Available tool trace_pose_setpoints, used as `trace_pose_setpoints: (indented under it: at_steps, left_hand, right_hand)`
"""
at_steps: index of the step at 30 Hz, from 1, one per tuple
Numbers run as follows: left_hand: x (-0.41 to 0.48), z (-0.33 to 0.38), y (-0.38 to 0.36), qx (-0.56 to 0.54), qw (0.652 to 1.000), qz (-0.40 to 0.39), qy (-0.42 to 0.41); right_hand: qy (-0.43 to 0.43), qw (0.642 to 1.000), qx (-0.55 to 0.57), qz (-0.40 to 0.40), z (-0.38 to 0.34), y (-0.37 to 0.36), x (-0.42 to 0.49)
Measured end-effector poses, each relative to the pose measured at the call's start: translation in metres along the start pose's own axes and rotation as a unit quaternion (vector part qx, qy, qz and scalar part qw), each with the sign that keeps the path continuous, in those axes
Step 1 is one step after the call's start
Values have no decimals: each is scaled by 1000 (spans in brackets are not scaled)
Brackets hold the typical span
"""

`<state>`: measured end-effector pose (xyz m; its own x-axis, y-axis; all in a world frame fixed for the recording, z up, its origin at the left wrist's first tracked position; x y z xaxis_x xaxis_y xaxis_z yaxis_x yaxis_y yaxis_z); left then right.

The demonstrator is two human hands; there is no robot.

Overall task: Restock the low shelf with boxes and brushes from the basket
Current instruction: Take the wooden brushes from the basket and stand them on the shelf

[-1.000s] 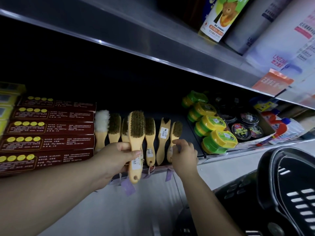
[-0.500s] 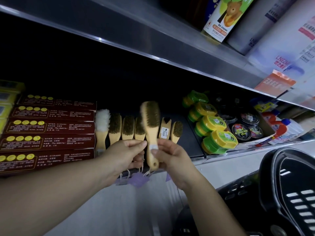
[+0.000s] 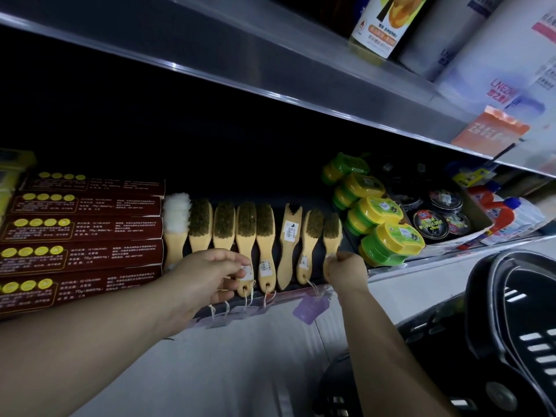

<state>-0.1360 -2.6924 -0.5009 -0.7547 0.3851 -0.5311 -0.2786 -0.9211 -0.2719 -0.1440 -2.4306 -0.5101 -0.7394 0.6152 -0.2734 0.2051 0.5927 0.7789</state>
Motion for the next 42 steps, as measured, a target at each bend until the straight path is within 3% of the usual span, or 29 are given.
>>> trace_pose_setpoints:
  at_steps: [10,13,16,21,25,29,32,34,36,40,42]
  left_hand:
    - [-2,4,-8,21,1000,-20,-12]
    - [-11,20,-20,63,995,-51,-54]
    - [-25,41,-41,113,981,-110,-110]
    - [-50,70,-79,173,936,-215,-220]
    - [-72,80,-108,280,866,-272,-313]
    - [-93,80,-153,423,746,-299,-419]
    - [-107,87,-202,462,678,-327,-469]
    - [-108,89,-239,510,639,-350,-458]
    - [-102,86,-271,591,588,-368,-412]
    - [-88,63,-313,754,432,-383,-312]
    - [-81,54,-325,776,415,-392,-268]
  right_hand:
    - [24,994,-109,-10,-11,-8,-20]
    - [53,996,-66,28,-42,9,-44]
    - [102,994,-22,14,-89,46,-67]
    - [165,981,-96,-35,-139,131,-114]
    - [164,976,-131,-60,-102,176,-158]
    - [192,980,-27,32,-35,209,-181]
    - [115,989,70,57,34,219,-171]
    - [52,992,108,27,82,211,-157]
    - [-5,998,62,-2,127,199,-136]
    - [-121,983,-50,-127,208,167,-102]
    - [-136,968,-109,-183,239,147,-96]
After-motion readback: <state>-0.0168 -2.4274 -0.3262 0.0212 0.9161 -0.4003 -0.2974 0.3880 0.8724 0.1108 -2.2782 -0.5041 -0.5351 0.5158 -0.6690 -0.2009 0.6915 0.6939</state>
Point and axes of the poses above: each hand's wrist, its own x-axis towards the middle knuckle, its own y-axis out of the back of the hand, z = x × y, the point moved 4 cm from there along x, towards the middle knuckle, and after that the axes turned 7 degrees about -z, right-handed, at the moved point
